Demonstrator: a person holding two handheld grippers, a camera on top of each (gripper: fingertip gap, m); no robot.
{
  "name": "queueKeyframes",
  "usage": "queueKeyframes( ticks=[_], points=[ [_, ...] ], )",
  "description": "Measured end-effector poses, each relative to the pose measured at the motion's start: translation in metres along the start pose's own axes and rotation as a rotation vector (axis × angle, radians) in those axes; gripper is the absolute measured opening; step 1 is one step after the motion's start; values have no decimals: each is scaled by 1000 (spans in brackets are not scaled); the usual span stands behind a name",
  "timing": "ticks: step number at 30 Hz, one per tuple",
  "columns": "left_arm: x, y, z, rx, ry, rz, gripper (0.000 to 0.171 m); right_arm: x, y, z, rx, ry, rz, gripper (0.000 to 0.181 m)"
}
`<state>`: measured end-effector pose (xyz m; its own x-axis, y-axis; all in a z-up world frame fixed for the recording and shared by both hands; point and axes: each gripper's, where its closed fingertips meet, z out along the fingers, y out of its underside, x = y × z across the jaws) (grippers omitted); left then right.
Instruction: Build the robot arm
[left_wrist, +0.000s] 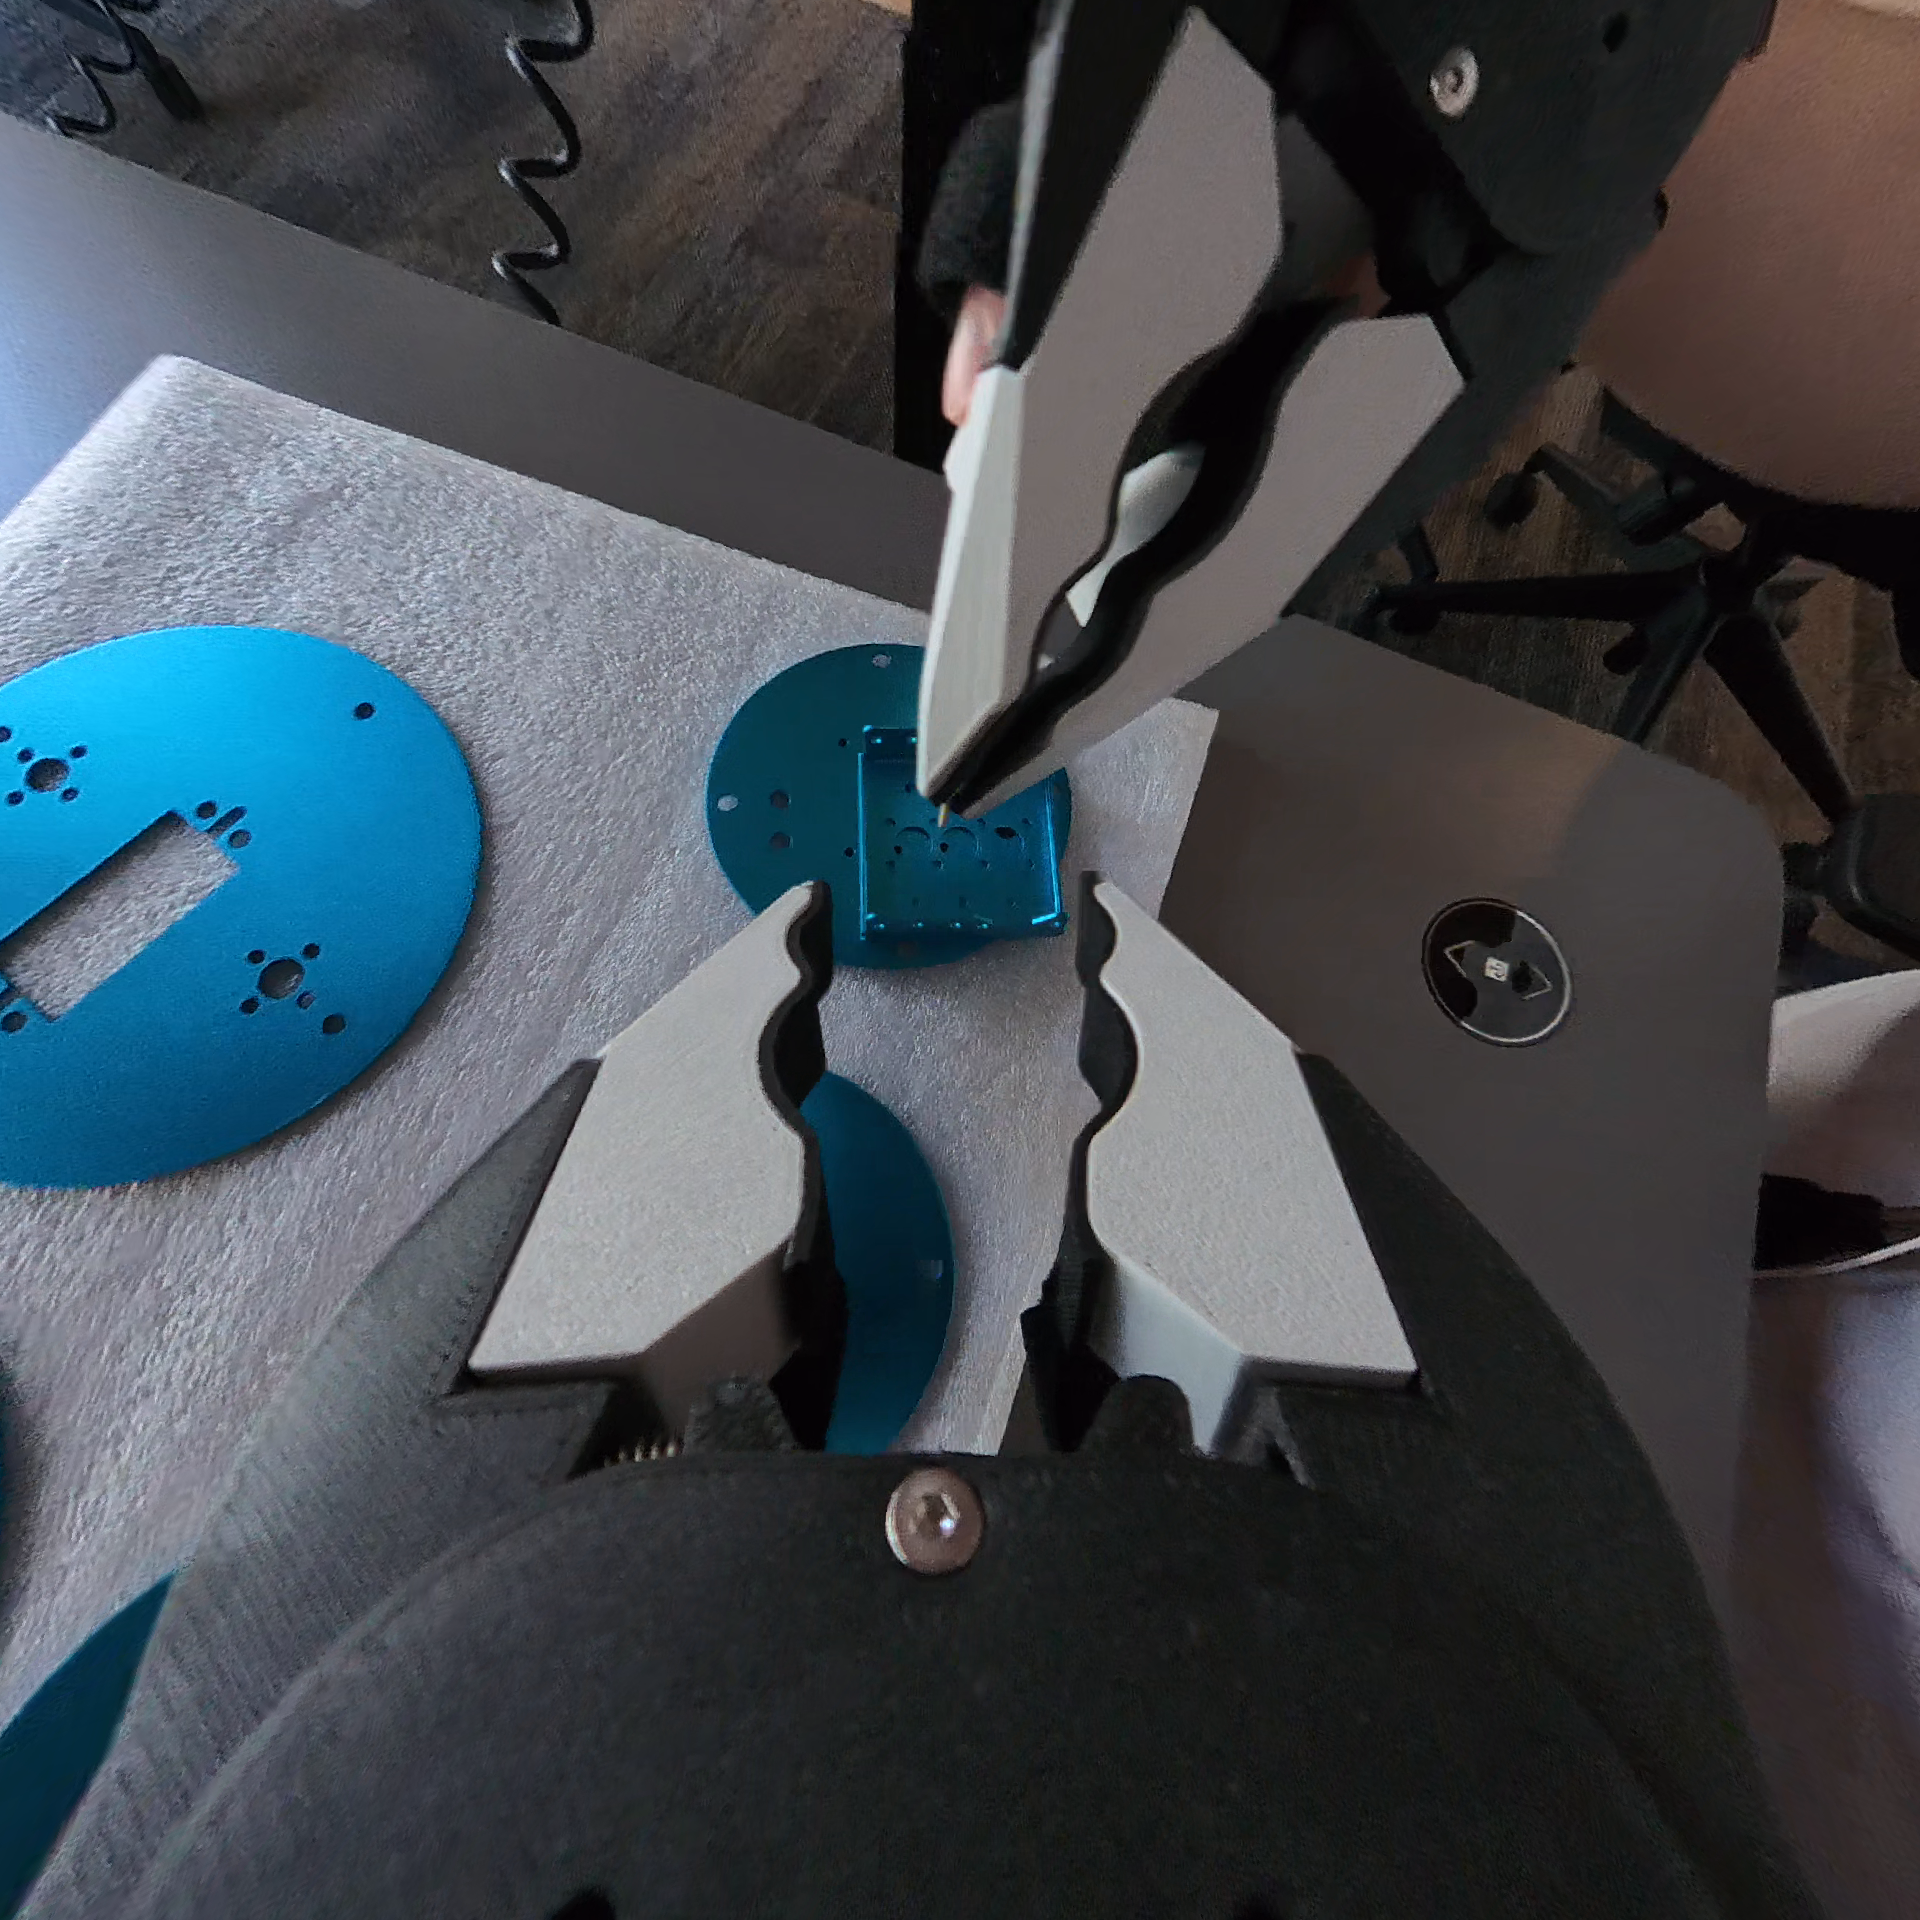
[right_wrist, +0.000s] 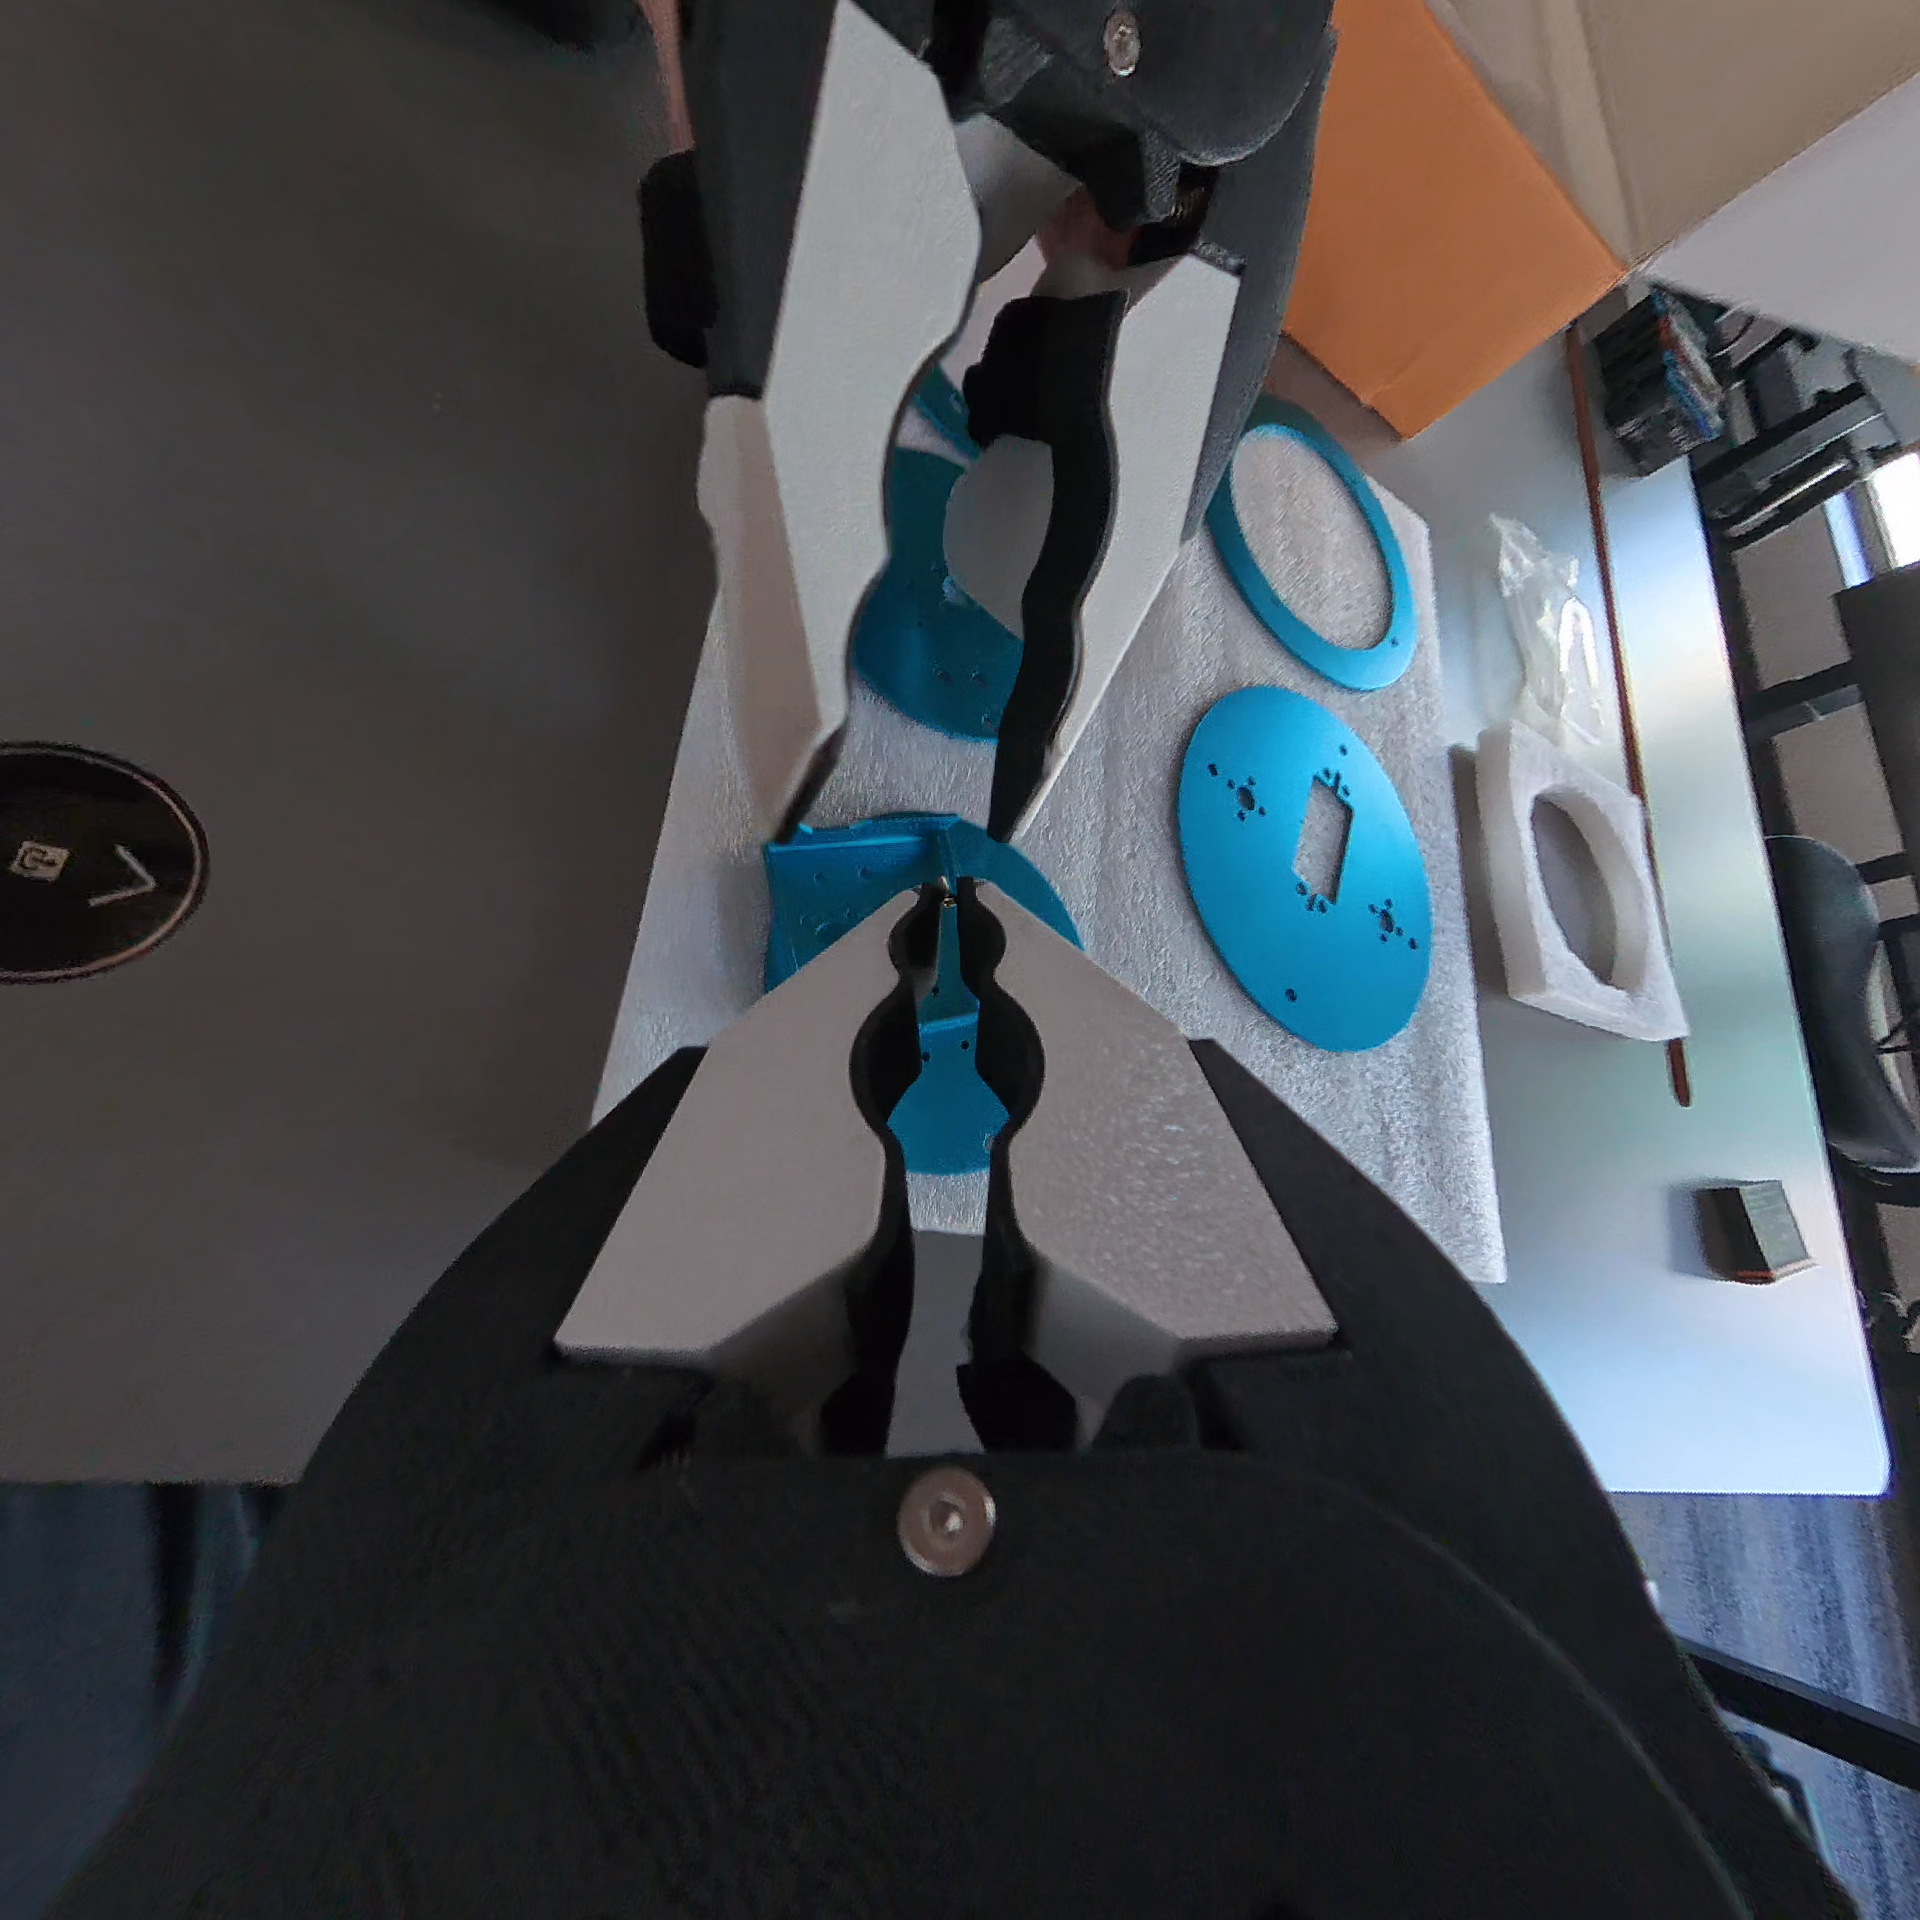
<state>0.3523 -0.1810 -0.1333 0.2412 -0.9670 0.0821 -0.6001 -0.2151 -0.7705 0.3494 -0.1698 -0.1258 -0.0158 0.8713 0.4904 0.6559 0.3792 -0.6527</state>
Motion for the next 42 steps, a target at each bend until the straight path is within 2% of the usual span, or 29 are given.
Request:
queueKeyframes(
  ticks=[2, 7, 9, 12, 18, 20, 31, 33, 35, 39, 42],
  points=[
    [1, -4, -11, 49, 28, -60, 31, 1, -12, -4, 44, 54, -14, 2],
    [12, -19, -36, 226, 258, -328, 12, 8, -41, -18, 172, 154, 10, 1],
    [17, -30, -46, 309, 382, -436, 11, 9, -50, -22, 214, 155, 21, 1],
    [15, -41, -57, 403, 456, -520, 9, 10, -60, -25, 250, 151, 32, 1],
    [20, -45, -59, 424, 505, -524, 7, 13, -71, -30, 305, 154, 61, 1],
    [22, -47, -61, 443, 538, -530, 0, 14, -72, -31, 312, 155, 68, 1],
    [23, -50, -66, 496, 600, -557, 0, 15, -76, -32, 381, 115, 136, 1],
    [24, -50, -69, 507, 622, -568, 0, 15, -78, -33, 428, 84, 195, 4],
    [23, -49, -69, 509, 623, -572, 0, 19, -80, -37, 498, 45, 310, 15],
    [23, -49, -70, 520, 607, -551, 0, 26, -81, -46, 655, -79, 628, 17],
    [26, -52, -72, 537, 619, -534, 0, 16, -84, -47, 724, -199, 723, 18]
  ],
)
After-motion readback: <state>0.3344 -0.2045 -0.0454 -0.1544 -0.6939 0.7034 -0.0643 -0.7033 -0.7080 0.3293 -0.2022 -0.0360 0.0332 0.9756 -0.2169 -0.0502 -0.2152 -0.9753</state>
